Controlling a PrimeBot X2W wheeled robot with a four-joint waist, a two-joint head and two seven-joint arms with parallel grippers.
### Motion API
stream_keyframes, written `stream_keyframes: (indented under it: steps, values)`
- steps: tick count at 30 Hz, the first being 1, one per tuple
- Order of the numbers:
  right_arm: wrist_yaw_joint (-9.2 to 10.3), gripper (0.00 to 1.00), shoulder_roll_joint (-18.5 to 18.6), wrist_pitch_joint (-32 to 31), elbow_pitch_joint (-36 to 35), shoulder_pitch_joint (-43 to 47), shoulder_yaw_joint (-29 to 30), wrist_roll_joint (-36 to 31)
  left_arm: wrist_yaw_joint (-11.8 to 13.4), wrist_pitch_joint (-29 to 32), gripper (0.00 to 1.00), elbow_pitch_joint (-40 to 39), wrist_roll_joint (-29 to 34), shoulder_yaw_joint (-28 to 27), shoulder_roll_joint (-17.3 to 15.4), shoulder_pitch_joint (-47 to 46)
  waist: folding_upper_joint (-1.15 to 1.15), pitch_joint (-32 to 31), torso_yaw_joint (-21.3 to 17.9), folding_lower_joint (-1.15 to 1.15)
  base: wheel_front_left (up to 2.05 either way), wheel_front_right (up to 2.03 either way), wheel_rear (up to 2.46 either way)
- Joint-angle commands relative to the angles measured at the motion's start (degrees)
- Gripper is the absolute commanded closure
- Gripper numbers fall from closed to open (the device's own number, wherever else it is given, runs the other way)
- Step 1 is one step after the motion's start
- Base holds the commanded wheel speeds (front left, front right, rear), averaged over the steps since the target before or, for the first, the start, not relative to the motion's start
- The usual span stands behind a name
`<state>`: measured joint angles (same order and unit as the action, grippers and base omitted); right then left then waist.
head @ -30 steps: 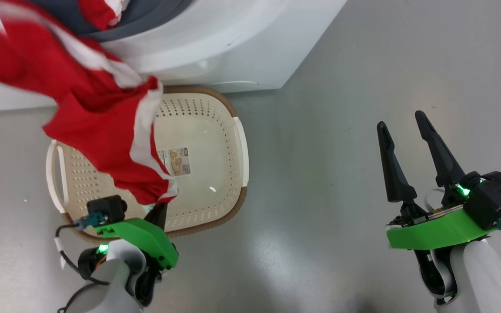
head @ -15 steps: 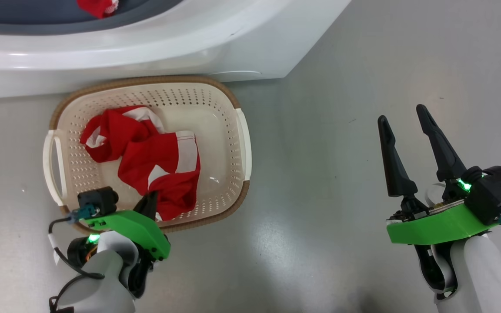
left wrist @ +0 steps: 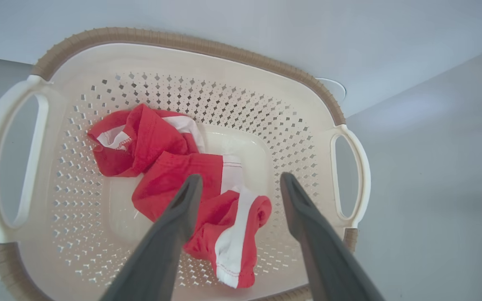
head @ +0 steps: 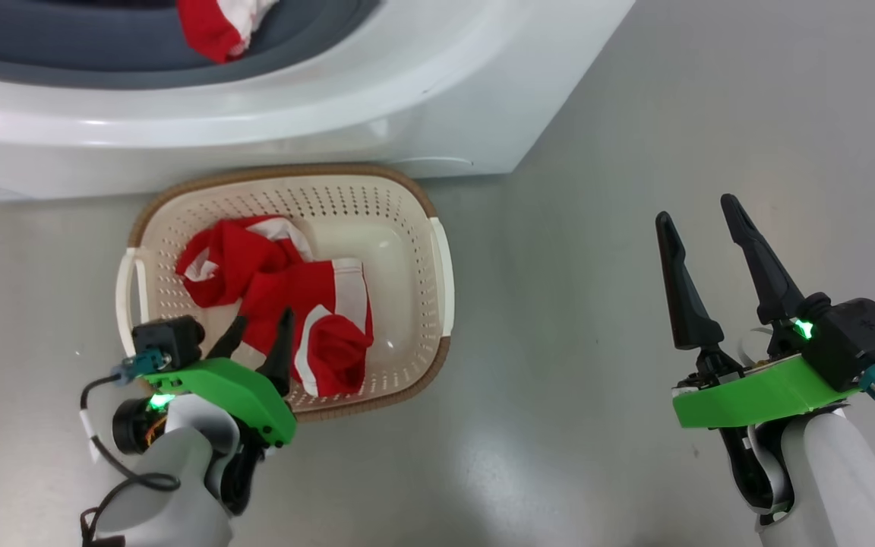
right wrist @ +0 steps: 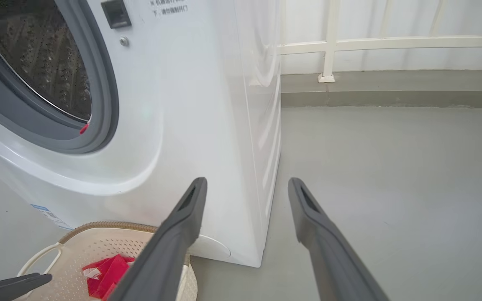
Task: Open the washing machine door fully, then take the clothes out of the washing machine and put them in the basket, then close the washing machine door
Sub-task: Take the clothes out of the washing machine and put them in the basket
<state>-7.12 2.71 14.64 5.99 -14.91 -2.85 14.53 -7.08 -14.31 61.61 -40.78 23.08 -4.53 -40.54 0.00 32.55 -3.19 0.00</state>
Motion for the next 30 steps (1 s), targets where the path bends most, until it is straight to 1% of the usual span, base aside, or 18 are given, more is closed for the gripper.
stream_keyframes:
  steps: [1,4,9,12,16,19,25,30]
  values:
    - [-0.36,0.00,0.2,0.4,-1.3,0.6,-1.2,0.1,0.1,-0.7,0.00,-1.1,0.6,-1.7,-2.0,2.4,0.00,-2.0,0.8,0.00,0.00,0.00,0.00]
    - [-0.36,0.00,0.2,0.4,-1.2,1.4,-1.0,-0.2,0.0,-0.7,0.00,-5.1,2.3,-3.1,-2.4,4.8,0.00,-4.0,1.3,0.00,0.00,0.00,0.00]
    - [-0.36,0.00,0.2,0.4,-0.8,2.9,-0.7,-0.5,-0.3,-0.7,0.00,-14.7,4.7,-5.0,-2.6,9.7,0.00,-7.7,2.3,0.00,0.00,0.00,0.00]
    - [-0.36,0.00,0.2,0.4,-0.6,3.7,-0.5,-0.7,-0.3,-0.7,0.00,-20.8,8.0,-6.5,-3.3,12.4,0.00,-9.7,2.8,0.00,0.00,0.00,0.00]
    - [-0.36,0.00,0.2,0.4,-0.4,4.7,-0.5,-0.9,-0.1,-0.7,0.00,-27.9,12.0,-9.6,-3.0,16.1,0.00,-12.3,3.4,0.00,0.00,0.00,0.00]
    - [-0.36,0.00,0.2,0.4,-0.4,5.1,-0.5,-1.0,0.2,-0.7,0.00,-32.0,14.2,-11.9,-2.6,18.3,0.00,-13.9,3.7,0.00,0.00,0.00,0.00]
    - [-0.36,0.00,0.2,0.4,-0.3,6.1,0.0,-1.4,0.6,-0.7,0.00,-38.0,16.3,-16.5,-1.7,21.7,0.00,-17.4,4.0,0.00,0.00,0.00,0.00]
    - [-0.36,0.00,0.2,0.4,-0.4,7.4,0.8,-1.7,0.7,-0.7,0.00,-42.1,17.8,-19.3,-1.9,24.6,0.00,-20.4,4.0,0.00,0.00,0.00,0.00]
